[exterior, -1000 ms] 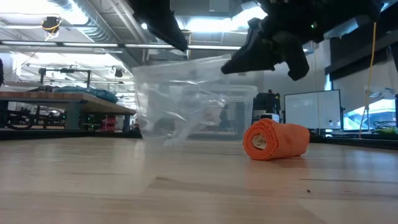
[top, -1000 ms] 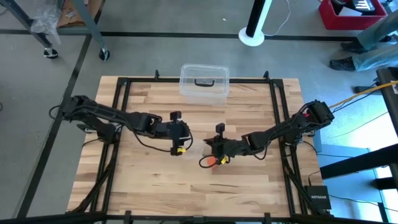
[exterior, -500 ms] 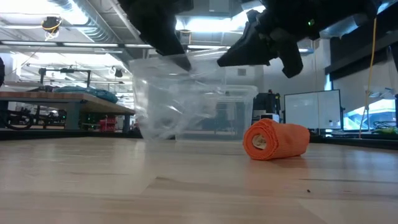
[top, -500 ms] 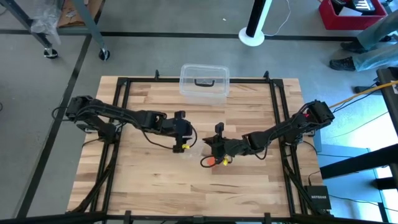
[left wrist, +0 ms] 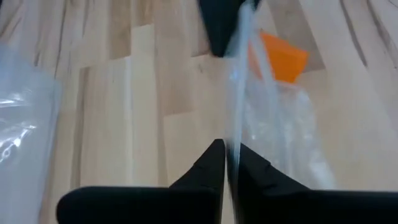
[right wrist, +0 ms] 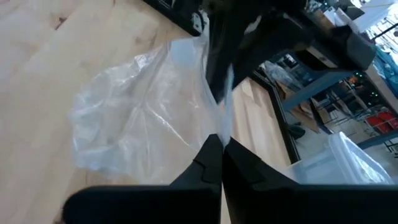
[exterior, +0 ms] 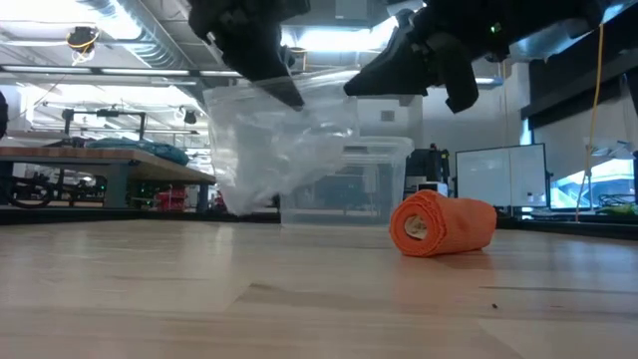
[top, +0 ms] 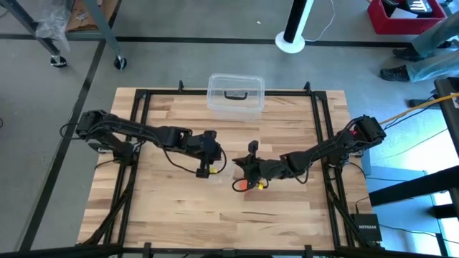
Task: Roll bandage
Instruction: Open the zip bag
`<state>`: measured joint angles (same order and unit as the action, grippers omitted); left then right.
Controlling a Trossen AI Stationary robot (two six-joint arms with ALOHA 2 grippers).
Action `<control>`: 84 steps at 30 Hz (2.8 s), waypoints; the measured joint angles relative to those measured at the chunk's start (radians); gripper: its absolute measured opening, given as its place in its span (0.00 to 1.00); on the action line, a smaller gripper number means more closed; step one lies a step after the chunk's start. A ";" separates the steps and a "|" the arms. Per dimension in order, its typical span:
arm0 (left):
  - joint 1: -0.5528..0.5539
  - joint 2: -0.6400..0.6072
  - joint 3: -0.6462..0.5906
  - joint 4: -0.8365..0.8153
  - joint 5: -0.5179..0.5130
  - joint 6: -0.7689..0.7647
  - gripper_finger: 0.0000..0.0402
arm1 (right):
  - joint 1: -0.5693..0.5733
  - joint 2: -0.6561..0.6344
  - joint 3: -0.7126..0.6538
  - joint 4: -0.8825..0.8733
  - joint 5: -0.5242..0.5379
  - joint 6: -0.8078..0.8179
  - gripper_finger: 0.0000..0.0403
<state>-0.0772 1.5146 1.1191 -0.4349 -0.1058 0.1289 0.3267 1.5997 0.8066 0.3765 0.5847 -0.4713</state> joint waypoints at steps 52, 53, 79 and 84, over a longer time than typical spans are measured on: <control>0.182 -0.378 -0.316 0.254 0.022 -0.082 0.00 | 0.000 0.000 0.000 -0.094 0.238 0.072 0.51; 0.182 -0.377 -0.316 0.253 0.014 -0.076 0.00 | 0.000 0.000 0.000 -0.084 0.233 0.073 0.51; 0.183 -0.377 -0.316 0.209 -0.005 -0.076 0.00 | -0.025 0.006 0.217 -0.141 0.102 0.026 0.51; 0.183 -0.377 -0.316 0.206 -0.005 -0.079 0.00 | -0.064 0.026 0.281 -0.234 0.022 0.097 0.51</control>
<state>0.1055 1.1381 0.8028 -0.2285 -0.1104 0.0494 0.2627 1.6259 1.0872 0.1423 0.6071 -0.3739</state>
